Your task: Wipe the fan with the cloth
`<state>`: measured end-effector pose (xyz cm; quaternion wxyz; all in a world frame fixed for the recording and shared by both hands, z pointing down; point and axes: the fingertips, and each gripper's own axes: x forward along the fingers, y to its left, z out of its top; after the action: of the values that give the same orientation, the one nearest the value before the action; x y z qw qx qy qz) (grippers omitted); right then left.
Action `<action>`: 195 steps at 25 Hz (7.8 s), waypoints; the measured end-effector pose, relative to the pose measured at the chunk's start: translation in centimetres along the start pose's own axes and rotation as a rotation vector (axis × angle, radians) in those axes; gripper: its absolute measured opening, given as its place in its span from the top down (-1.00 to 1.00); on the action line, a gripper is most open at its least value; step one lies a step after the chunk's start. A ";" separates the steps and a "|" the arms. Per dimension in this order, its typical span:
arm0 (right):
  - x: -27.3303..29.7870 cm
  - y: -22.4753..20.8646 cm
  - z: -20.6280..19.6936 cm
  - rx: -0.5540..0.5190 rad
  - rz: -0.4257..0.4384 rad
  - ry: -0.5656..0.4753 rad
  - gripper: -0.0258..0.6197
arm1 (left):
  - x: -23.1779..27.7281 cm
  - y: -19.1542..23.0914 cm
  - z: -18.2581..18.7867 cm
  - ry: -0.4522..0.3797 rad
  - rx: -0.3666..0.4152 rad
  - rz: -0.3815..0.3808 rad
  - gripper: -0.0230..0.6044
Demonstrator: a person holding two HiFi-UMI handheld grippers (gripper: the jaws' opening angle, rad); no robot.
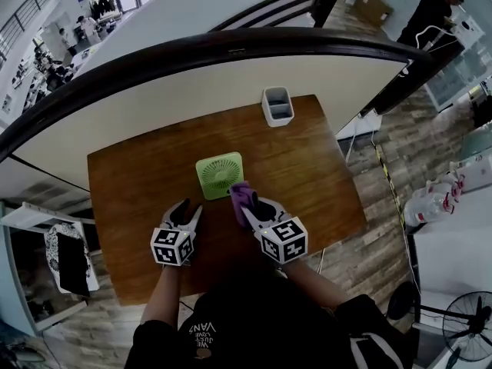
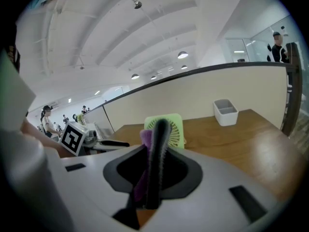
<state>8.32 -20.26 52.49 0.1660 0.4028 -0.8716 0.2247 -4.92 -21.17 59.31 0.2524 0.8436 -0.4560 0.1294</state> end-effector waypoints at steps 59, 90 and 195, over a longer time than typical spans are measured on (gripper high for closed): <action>4.7 -7.2 4.1 -0.119 -0.108 -0.109 0.66 | 6.2 0.7 -1.7 0.101 -0.047 -0.036 0.63; 9.5 1.9 -0.2 -0.221 0.116 0.002 0.66 | 2.5 0.4 -0.7 0.007 -0.087 0.046 0.80; -6.4 2.7 0.9 0.013 -0.335 -0.195 0.66 | -9.5 -4.8 5.1 -0.168 0.018 -0.174 0.89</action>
<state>10.15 -15.13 48.03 0.1132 0.5632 -0.8028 0.1597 -6.16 -15.07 49.32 0.2158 0.8902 -0.3993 0.0399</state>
